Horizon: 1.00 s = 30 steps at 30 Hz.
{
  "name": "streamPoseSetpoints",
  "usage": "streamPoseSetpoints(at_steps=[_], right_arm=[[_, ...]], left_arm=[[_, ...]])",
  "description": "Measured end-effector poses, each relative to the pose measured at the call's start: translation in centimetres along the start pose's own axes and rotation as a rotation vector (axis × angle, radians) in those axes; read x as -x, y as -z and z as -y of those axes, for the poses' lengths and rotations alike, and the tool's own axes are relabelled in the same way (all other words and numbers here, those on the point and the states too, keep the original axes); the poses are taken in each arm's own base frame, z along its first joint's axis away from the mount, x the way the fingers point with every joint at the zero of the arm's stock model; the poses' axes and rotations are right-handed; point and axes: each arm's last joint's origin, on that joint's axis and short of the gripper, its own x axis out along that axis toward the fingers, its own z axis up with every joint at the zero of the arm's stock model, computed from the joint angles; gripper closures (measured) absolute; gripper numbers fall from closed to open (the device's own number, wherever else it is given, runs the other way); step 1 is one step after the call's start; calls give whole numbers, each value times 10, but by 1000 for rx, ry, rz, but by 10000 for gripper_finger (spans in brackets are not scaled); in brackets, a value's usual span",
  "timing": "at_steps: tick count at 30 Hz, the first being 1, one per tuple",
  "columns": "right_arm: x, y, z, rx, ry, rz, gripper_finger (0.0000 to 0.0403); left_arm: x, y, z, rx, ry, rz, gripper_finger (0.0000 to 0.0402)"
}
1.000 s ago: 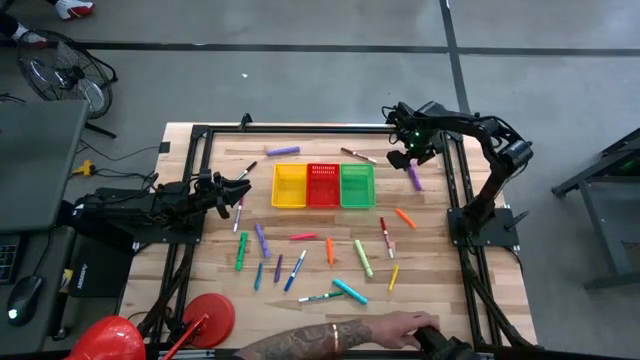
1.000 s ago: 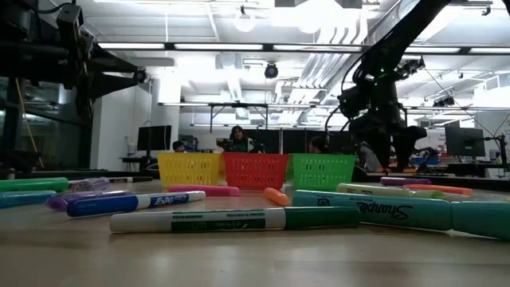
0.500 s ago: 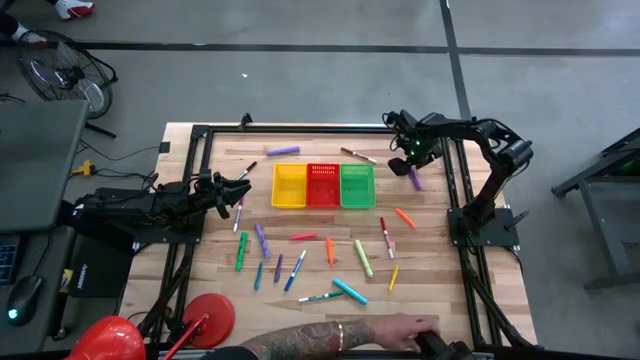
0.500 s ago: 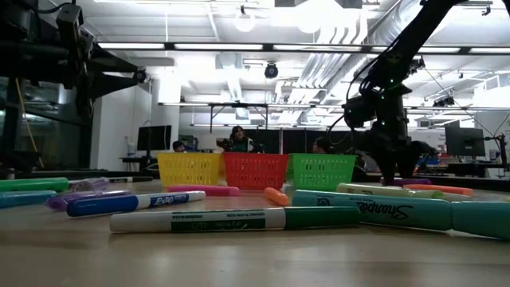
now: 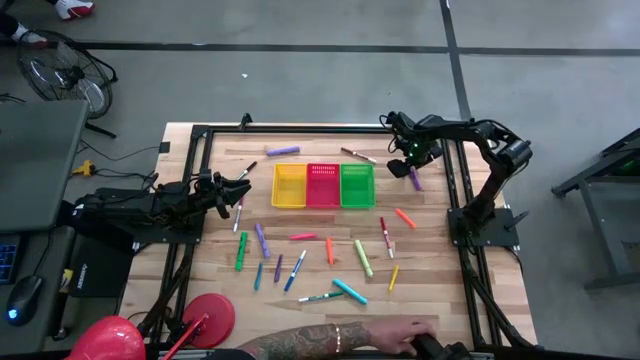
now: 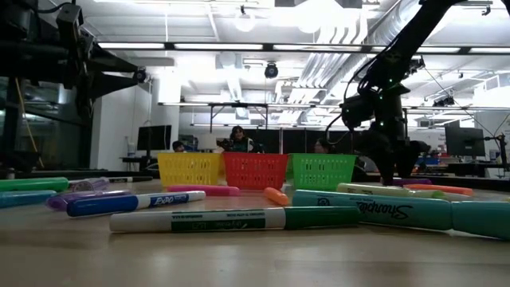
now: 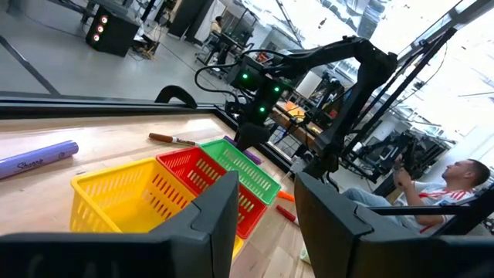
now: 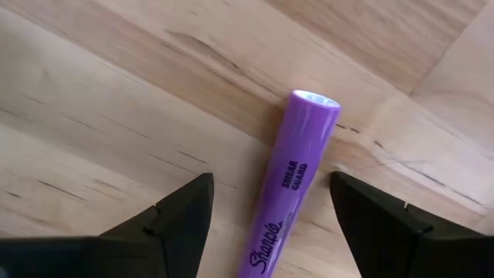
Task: Pick & Place Markers
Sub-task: Put the dark purple highlighter into the green bin
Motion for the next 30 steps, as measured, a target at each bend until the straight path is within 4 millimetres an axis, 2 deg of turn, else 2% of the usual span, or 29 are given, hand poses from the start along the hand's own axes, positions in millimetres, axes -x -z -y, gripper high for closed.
streamPoseSetpoints(at_steps=[6,12,22,26,30], right_arm=[[0,0,-1,-28,-2,-2,177],[-1,1,-1,-92,-21,-12,237],[-1,1,-1,-83,-14,-21,320],[-1,2,-1,-76,-12,-23,336],[-1,2,-1,-75,-12,-22,334]], left_arm=[[0,0,0,0,0,0,275],[0,0,0,0,0,0,275],[0,0,0,0,0,0,275],[0,0,0,0,0,0,275],[0,0,0,0,0,0,275]])
